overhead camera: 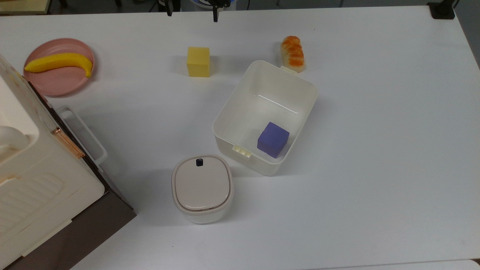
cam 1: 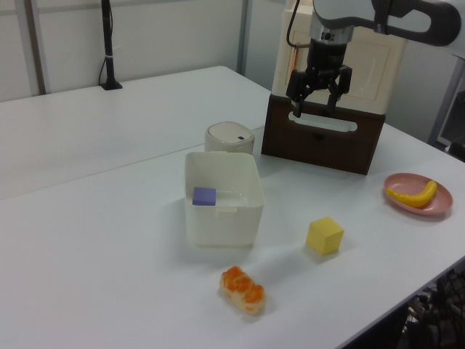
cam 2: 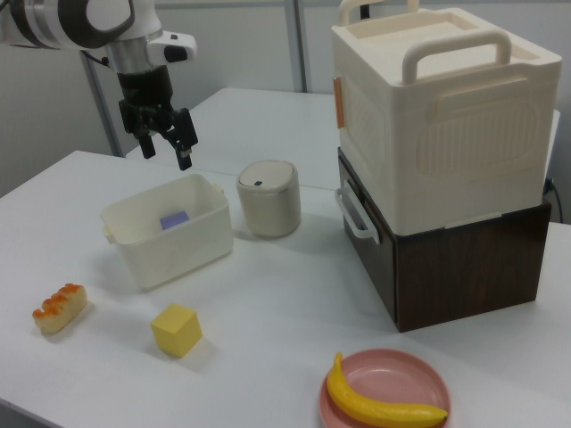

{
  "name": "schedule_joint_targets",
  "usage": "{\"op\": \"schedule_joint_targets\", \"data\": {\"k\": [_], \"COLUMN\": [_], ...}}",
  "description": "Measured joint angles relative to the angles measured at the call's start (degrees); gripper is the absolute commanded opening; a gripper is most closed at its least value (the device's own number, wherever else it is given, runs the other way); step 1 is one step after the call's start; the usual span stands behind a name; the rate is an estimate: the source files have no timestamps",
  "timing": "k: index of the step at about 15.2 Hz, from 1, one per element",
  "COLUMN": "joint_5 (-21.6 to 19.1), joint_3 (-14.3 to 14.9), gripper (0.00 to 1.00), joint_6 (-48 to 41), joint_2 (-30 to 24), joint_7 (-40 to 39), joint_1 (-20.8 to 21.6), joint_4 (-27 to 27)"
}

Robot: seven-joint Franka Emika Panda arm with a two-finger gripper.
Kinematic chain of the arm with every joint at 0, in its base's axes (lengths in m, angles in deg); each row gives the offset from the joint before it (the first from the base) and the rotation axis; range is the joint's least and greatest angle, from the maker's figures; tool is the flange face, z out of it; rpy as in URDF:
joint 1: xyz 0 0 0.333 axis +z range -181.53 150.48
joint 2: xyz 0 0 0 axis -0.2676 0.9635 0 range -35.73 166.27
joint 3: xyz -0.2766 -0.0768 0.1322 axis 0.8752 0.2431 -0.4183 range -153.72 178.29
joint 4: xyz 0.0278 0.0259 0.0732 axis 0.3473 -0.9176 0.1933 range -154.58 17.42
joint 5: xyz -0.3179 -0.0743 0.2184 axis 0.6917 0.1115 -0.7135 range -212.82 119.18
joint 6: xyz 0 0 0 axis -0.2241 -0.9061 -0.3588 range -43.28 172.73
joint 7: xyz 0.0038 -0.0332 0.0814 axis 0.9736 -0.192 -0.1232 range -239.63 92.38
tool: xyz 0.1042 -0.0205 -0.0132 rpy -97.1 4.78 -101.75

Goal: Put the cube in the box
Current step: 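Move the gripper from rest toward the yellow cube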

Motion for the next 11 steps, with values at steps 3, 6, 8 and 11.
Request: {"op": "schedule_joint_targets", "data": {"k": [3,6,8,11], "joint_5": [-0.1,-0.2,-0.2,-0.2], "joint_3": [-0.3,-1.0,-1.1,-1.1], "gripper": [1.0,1.0,1.0,1.0], "joint_6": [6.3,11.3,11.2,11.2], "joint_2": [-1.7,-5.7,-7.0,-8.5], "joint_7": [-4.2,-11.1,-15.7,-16.9], "joint_1": [0.3,0.8,1.1,1.1], "joint_4": [-5.0,-14.8,-16.9,-18.9]}}
